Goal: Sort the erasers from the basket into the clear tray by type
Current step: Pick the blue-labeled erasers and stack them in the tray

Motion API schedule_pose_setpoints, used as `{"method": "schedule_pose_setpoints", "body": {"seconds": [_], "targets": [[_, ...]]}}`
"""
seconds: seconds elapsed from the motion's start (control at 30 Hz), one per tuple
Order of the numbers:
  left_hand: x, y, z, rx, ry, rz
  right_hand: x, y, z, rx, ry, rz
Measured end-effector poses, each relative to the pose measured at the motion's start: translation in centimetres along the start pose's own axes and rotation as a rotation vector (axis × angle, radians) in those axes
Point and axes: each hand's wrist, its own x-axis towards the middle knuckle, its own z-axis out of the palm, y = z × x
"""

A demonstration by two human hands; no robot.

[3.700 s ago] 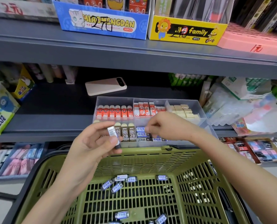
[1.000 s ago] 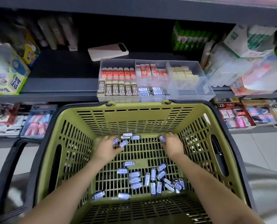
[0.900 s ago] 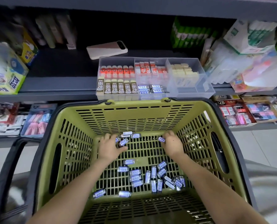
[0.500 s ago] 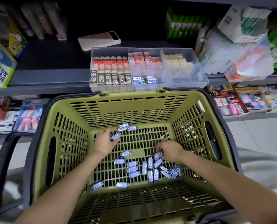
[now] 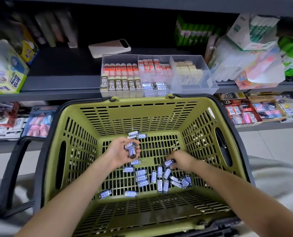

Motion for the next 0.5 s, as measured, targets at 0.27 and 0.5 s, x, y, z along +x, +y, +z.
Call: {"method": "schedule_pose_setpoints", "body": {"seconds": [0.27,0.5], "targets": [[-0.9,-0.9,0.9,0.065,0.066,-0.097,-1.2,-6.2,-2.5,0.354,0.243,-0.147],[-2.2,-0.4,1.8,-0.106,-0.037,-0.101,-2.4,-12.3,-3.7,0.433,0.264,-0.383]]}}
